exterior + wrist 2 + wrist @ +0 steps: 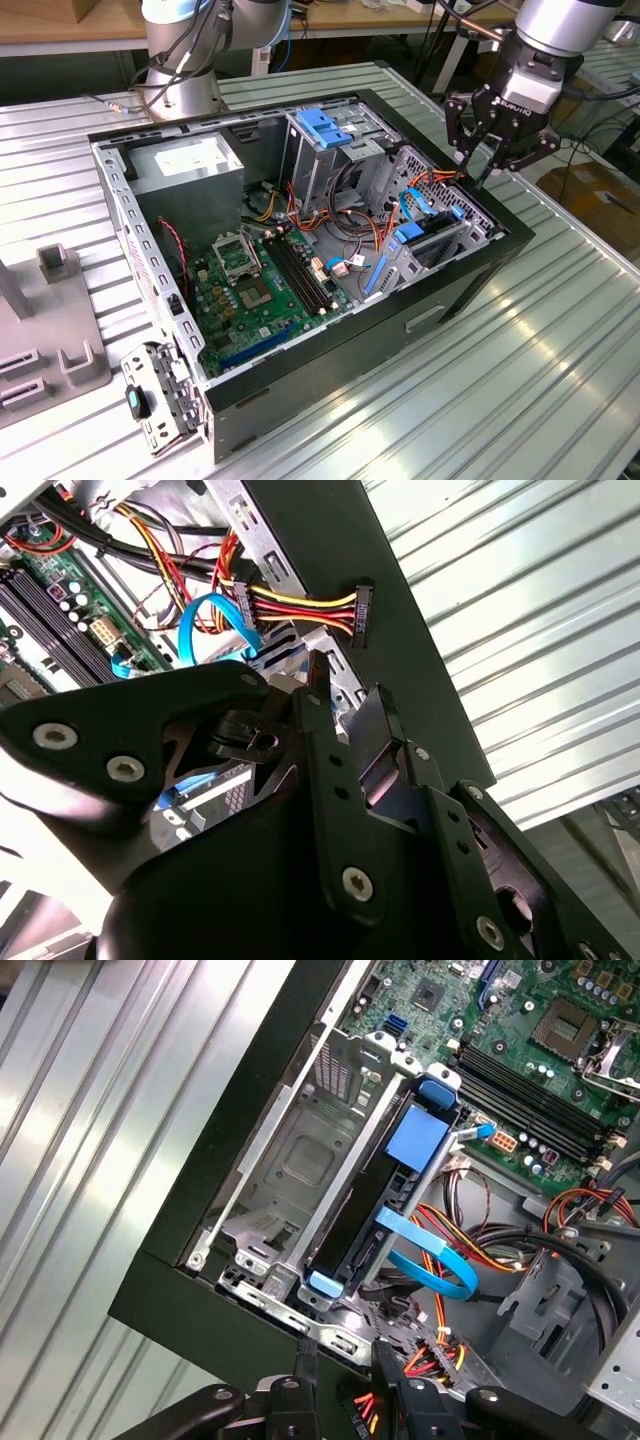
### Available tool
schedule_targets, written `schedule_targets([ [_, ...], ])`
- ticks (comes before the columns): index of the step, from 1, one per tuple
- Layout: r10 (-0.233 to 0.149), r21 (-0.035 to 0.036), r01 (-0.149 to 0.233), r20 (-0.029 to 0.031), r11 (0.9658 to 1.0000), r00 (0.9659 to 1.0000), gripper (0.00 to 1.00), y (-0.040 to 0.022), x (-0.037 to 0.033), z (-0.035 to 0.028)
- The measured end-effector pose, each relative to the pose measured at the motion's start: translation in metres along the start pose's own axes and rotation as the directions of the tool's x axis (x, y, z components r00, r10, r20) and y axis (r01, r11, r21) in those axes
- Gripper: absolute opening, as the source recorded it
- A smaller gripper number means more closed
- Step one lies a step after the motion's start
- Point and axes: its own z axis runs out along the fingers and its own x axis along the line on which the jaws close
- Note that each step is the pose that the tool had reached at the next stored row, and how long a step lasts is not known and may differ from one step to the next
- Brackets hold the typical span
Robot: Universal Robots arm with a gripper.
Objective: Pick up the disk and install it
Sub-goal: 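Insert the second disk wire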
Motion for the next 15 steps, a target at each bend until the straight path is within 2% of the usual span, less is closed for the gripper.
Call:
schedule_targets([
  [5, -0.035, 0.0014, 0.035, 0.0015, 0.9994, 0.9994, 0.35, -0.0019, 0.0003, 0.0003],
  [8, -0.076, 0.003, 0.076, 0.0031, 0.9971, 0.9971, 0.35, -0.0029, 0.0008, 0.0005],
  [11, -0.127, 0.0056, 0.127, 0.0049, 0.9919, 0.9919, 0.35, -0.0034, 0.0011, 0.0008],
  [12, -0.155, 0.0073, 0.155, 0.0057, 0.9879, 0.9879, 0.35, -0.0036, 0.0012, 0.001],
  [15, -0.2, 0.01, 0.2, 0.0067, 0.9798, 0.9798, 0.35, -0.0038, 0.0013, 0.0013],
])
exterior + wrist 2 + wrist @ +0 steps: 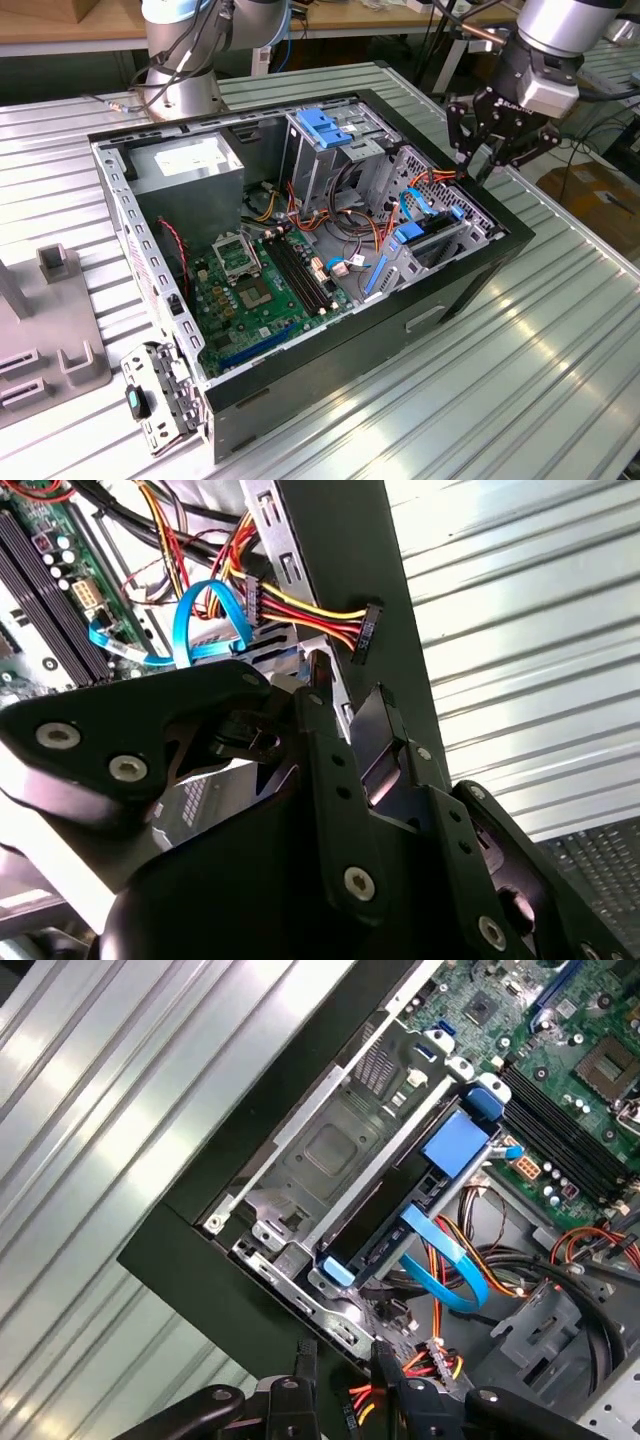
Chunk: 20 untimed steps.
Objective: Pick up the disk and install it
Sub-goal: 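Insert the second disk wire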
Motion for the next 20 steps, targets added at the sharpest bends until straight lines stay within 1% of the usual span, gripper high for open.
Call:
schedule_targets([
  [1, -0.011, 0.0008, 0.011, 0.0001, 0.9999, 0.9999, 0.35, -0.0001, 0.0, 0.0],
  [2, -0.035, 0.0026, 0.035, 0.0004, 0.9994, 0.9994, 0.35, -0.0001, 0.0, 0.0002],
  [4, -0.064, 0.0045, 0.064, 0.0008, 0.9979, 0.998, 0.35, -0.0001, 0.0001, 0.0004],
  [5, -0.076, 0.0051, 0.076, 0.0013, 0.9971, 0.9971, 0.35, -0.0002, 0.0002, 0.0005],
  [7, -0.088, 0.0057, 0.088, 0.0018, 0.9961, 0.9961, 0.35, -0.0004, 0.0003, 0.0006],
  [16, -0.088, 0.0057, 0.088, 0.0018, 0.9961, 0.9961, 0.35, -0.0007, 0.0002, 0.0006],
  [20, -0.088, 0.0057, 0.088, 0.0018, 0.9961, 0.9961, 0.35, -0.0032, -0.0001, 0.0007],
])
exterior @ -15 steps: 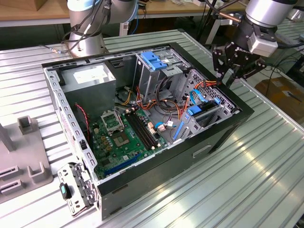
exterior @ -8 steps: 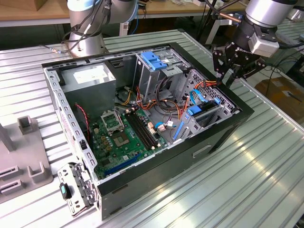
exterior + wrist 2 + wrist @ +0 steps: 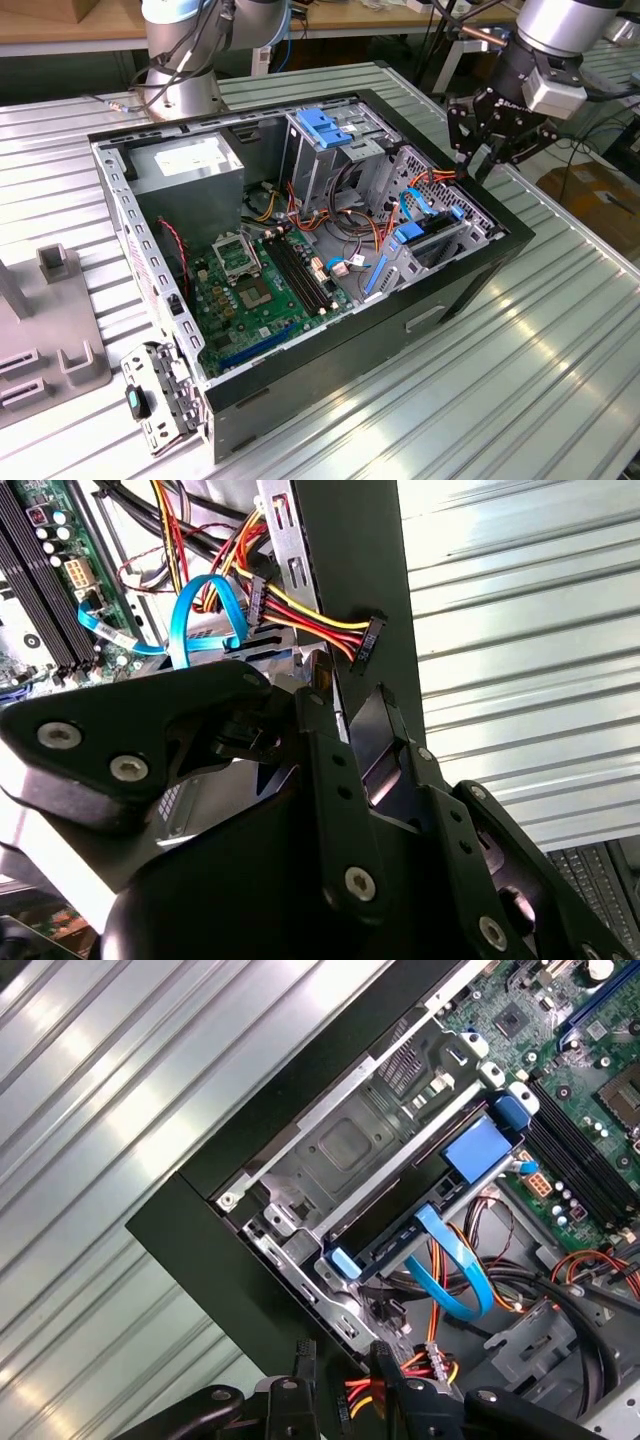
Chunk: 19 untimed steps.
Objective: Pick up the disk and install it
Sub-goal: 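Insert the second disk wire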
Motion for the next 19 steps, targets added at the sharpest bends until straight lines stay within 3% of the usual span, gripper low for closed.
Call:
schedule_targets([
  [5, -0.01, 0.0007, 0.01, 0.0005, 0.9999, 0.9999, 0.35, -0.0037, 0.0026, 0.0004],
  [8, -0.05, 0.0046, 0.05, -0.0001, 0.9988, 0.9988, 0.35, -0.0038, 0.0025, 0.0015],
  [13, -0.113, 0.0184, 0.113, -0.0116, 0.9934, 0.9936, 0.35, -0.0039, 0.0023, 0.0036],
  [19, -0.141, 0.0218, 0.141, -0.0097, 0.9898, 0.99, 0.35, -0.0092, 0.0015, 0.0063],
])
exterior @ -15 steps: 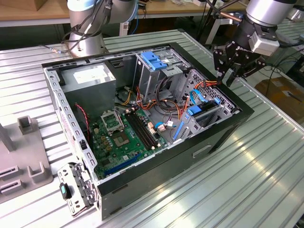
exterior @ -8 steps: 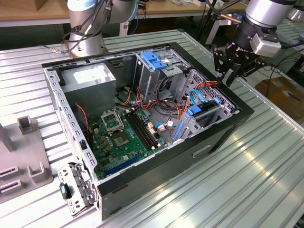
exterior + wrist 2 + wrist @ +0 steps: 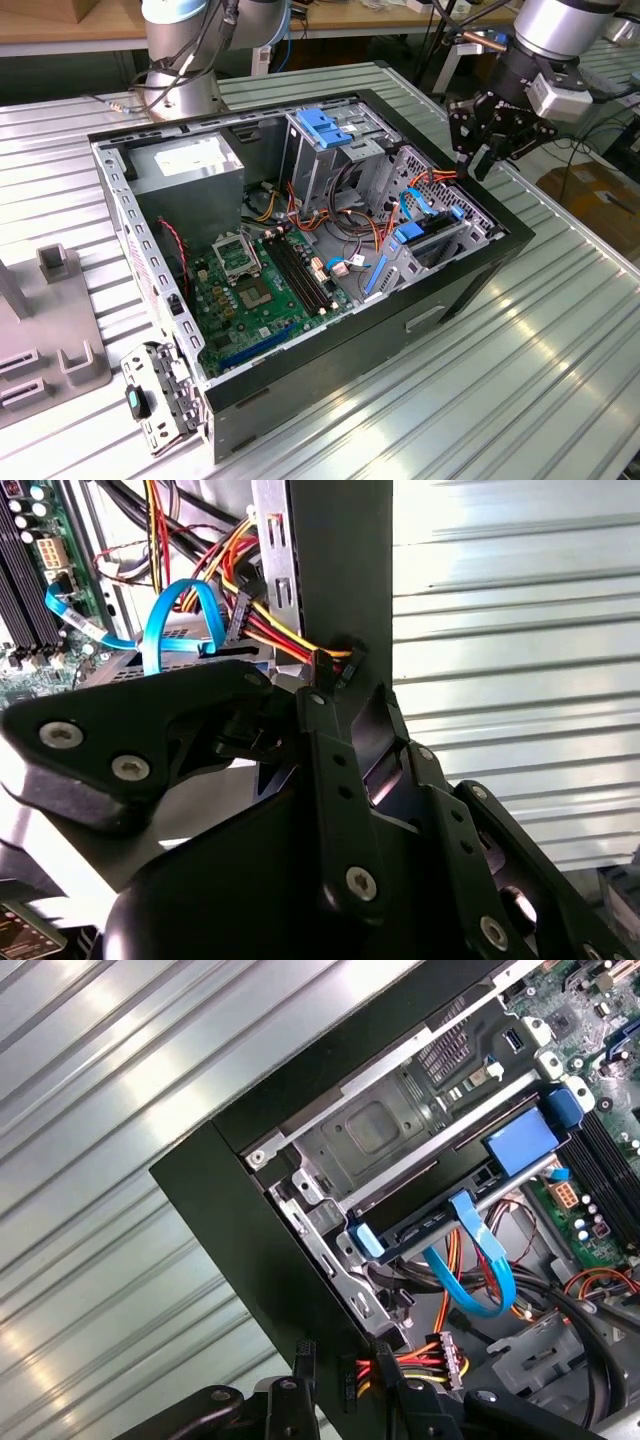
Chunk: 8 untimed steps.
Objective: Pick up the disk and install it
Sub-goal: 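Insert the second disk wire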
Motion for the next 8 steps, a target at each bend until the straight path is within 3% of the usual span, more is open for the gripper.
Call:
schedule_targets([
  [4, -0.014, 0.0024, 0.014, 0.0019, 0.9999, 0.9999, 0.35, -0.005, 0.0011, 0.0015],
  [8, -0.014, 0.0025, 0.014, 0.002, 0.9999, 0.9999, 0.35, -0.0052, 0.0011, 0.0015],
])
